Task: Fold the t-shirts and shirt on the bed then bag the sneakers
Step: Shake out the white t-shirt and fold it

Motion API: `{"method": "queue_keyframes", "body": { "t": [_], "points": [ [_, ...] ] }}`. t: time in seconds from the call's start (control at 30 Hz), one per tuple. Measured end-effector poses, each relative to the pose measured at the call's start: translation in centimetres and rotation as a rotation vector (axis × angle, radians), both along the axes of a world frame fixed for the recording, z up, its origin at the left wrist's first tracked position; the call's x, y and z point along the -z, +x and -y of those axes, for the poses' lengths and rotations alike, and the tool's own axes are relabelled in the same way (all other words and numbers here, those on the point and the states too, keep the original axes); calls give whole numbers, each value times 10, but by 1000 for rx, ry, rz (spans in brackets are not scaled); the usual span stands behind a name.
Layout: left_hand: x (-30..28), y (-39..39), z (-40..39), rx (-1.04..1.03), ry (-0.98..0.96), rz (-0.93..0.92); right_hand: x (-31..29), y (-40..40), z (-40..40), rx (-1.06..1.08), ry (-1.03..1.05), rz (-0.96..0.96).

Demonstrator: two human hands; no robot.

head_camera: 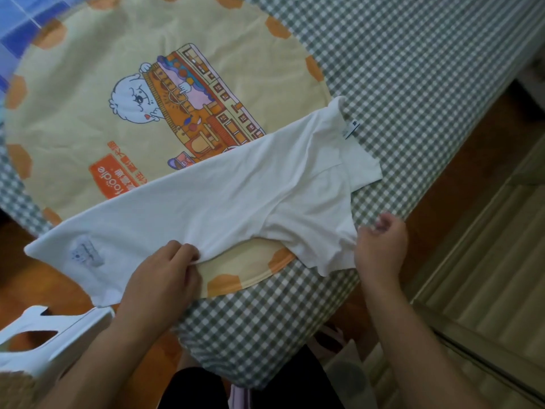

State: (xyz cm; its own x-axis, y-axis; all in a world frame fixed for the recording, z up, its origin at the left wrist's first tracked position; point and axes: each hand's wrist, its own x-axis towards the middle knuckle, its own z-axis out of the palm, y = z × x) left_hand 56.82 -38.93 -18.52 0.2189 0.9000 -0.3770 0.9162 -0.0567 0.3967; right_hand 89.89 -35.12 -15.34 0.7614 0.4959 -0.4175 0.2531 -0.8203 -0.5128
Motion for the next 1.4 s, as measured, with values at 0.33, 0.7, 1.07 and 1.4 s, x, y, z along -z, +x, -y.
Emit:
{"method": "queue_keyframes", "body": {
  "t": [0.33,0.7,1.07,1.4],
  "points": [
    [11,58,-63,100,104,110,43,6,-225,-439,-126,-167],
    [35,93,-80,362,-87,-84,61,22,-225,-405,125,13],
    [23,137,-66,568,435,122,43,38,-12,-261,-187,-291],
    [15,122,-26,473,382,271,33,23,32,-44,-98,-397]
  ]
}}
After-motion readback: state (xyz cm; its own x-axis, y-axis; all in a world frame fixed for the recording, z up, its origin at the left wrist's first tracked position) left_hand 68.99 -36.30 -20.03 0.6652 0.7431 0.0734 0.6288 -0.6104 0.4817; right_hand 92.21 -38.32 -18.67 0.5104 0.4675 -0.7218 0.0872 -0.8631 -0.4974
